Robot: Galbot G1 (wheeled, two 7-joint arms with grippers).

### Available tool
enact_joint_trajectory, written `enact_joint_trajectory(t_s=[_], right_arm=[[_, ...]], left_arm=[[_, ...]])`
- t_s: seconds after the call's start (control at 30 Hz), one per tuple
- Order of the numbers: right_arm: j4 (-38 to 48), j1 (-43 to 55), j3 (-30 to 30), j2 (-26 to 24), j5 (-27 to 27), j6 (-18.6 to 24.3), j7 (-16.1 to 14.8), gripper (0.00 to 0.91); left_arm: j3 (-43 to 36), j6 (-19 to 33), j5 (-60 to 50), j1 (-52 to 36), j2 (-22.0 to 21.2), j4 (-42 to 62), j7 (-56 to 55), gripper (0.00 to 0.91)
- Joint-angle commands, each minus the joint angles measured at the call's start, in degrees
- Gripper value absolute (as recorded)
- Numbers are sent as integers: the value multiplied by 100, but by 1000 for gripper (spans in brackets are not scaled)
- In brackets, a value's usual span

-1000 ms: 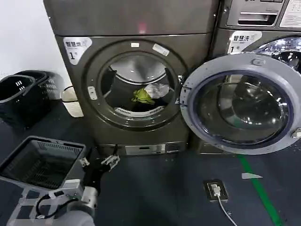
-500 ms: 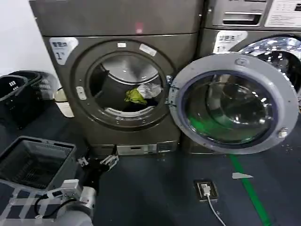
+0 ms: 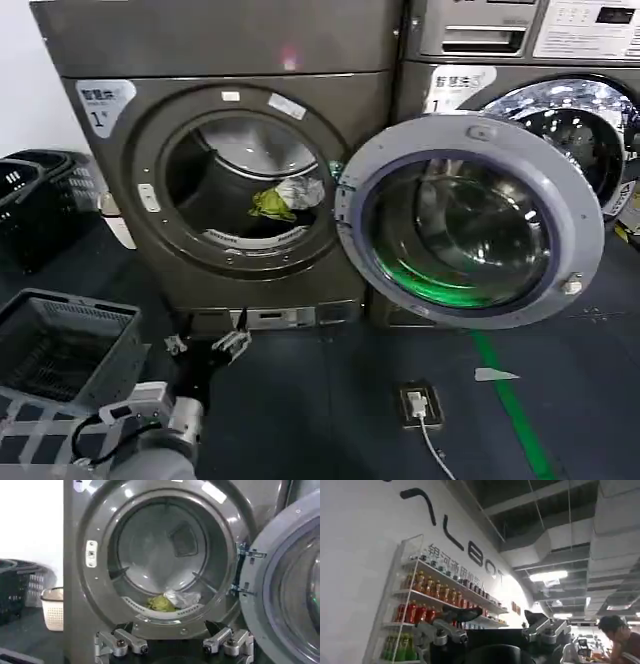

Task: Grasp the clothes from the dryer.

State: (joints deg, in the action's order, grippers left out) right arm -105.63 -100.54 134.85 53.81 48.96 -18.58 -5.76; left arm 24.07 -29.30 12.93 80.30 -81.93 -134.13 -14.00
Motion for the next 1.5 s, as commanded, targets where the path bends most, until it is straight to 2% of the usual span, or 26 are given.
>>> enact_joint_trajectory(t_s=[0.03,0.17,0.27,0.53,1.5], right_arm=[[-25,-18,-19,3,41,139,-23,907],[-39,-27,-21,2,45,164,-146,907],[-41,-20,-74,29,26,337,-237,907],[-26,-45,-80,48,31,499,-319,907],[-95,-16,-173,11,37,580,-389,907]], left_arm=[[4,2,-6,6,1,-11,6,907],[2,3,-11,4,-8,-9,15,907],[15,6,-9,-5,-8,-5,22,907],[17,14,-10,-64,-23,16,45,907],[349,13,89,-116,42,-2,84,907]])
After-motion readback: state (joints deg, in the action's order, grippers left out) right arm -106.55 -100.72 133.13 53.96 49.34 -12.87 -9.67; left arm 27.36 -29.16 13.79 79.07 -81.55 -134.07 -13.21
